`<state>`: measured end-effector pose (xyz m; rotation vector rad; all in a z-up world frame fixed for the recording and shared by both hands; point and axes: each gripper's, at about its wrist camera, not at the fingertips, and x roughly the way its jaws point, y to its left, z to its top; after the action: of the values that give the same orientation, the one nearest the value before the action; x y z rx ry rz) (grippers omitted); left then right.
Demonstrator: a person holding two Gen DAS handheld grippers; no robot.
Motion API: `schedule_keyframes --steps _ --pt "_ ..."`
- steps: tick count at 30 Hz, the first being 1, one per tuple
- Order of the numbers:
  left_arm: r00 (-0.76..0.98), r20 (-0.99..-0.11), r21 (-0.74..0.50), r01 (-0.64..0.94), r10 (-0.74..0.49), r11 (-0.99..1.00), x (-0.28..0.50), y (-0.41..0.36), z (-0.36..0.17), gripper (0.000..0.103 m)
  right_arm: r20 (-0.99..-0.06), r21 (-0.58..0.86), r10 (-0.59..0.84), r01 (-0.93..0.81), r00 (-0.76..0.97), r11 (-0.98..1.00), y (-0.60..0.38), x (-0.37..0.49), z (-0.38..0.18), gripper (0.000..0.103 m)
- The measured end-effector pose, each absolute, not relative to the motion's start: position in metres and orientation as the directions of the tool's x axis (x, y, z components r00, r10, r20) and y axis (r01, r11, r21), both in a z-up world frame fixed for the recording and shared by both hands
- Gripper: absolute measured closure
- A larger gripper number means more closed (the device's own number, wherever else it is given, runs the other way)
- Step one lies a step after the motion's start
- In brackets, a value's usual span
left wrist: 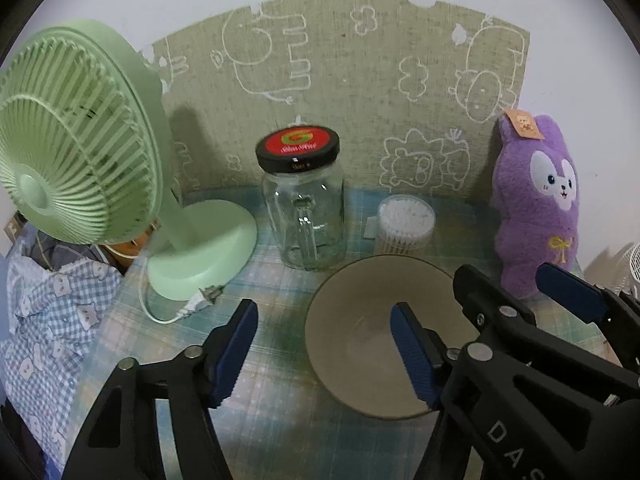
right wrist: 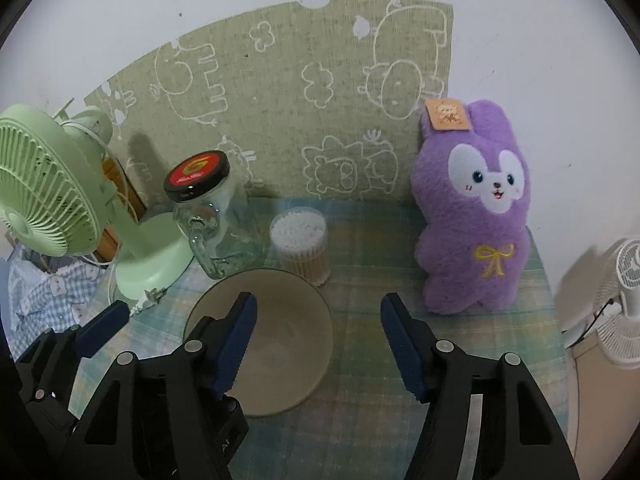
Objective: Organize plates and bowls
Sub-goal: 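Close both grippers on the rim of the beige bowl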
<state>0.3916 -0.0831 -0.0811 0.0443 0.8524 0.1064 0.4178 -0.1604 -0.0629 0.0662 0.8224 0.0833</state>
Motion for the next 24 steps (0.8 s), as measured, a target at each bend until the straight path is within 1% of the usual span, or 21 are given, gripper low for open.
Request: schedule_keyframes --steps 4,12,14,19,21,24 --pt "0.637 -0.762 0.085 -0.076 0.114 0.993 0.398 -0.080 -0.093 0.036 -0.742 0.090 0.102 -0.053 0.662 0.995 -0.158 0.425 -0.076 0.038" --pt "0.601 -0.794 0.064 -0.073 0.095 0.995 0.410 -0.076 -0.113 0.049 -0.768 0.089 0.099 -0.046 0.633 0.995 -0.153 0.438 -0.097 0.043" --pt "0.592 -0.801 0.057 -0.071 0.088 0.996 0.412 -0.076 -0.117 0.053 -0.772 0.092 0.097 -0.042 0.628 0.995 -0.153 0.440 -0.101 0.044" --pt "0.577 -0.812 0.055 -0.066 0.083 0.996 0.415 -0.077 -0.124 0.059 -0.786 0.093 0.097 -0.038 0.611 0.995 -0.155 0.444 -0.111 0.044" --pt "0.571 -0.817 0.052 -0.063 0.079 0.997 0.416 -0.077 -0.127 0.061 -0.790 0.091 0.095 -0.037 0.606 0.995 -0.154 0.445 -0.113 0.049" --pt "0.565 -0.821 0.054 -0.064 0.081 0.997 0.417 -0.077 -0.129 0.066 -0.797 0.095 0.098 -0.037 0.596 0.995 -0.155 0.447 -0.116 0.052"
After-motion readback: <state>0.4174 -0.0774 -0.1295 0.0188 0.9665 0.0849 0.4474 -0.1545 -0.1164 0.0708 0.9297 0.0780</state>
